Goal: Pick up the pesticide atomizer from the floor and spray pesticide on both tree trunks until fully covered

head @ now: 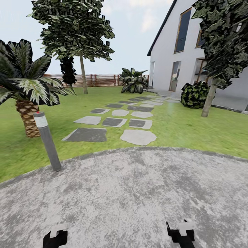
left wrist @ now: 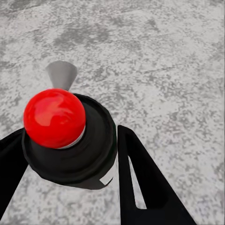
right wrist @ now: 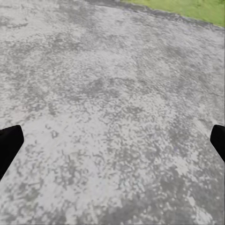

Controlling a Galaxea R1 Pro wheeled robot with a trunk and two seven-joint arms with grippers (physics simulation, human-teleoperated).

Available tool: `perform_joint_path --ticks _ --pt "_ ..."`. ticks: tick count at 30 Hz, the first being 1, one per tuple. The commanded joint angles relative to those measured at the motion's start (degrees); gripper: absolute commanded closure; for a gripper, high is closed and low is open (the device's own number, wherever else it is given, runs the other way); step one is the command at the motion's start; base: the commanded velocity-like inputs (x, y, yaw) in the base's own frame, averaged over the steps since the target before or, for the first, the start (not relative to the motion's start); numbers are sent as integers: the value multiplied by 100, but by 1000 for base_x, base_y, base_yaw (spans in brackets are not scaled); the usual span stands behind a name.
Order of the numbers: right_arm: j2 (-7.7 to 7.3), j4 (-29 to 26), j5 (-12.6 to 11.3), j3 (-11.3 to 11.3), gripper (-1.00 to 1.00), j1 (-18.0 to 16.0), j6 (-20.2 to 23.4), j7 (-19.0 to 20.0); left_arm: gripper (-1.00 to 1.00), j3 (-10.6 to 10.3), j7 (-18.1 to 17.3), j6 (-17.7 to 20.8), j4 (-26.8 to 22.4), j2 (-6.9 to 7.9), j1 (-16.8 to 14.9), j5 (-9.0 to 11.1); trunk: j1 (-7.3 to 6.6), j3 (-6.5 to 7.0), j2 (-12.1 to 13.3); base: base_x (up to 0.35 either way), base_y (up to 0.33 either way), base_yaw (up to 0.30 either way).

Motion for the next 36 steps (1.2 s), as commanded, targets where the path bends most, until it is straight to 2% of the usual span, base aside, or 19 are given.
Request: perform_joint_path --ticks 1,36 --pt "-1 3 50 30 -100 -2 -2 -61 100 6 -4 -18 3 -3 -3 16 2 -5 -2 316 -141 57" --pt "-1 3 53 30 -100 -2 -2 -54 100 6 -4 -18 3 -1 -4 25 2 -4 -2 316 -140 3"
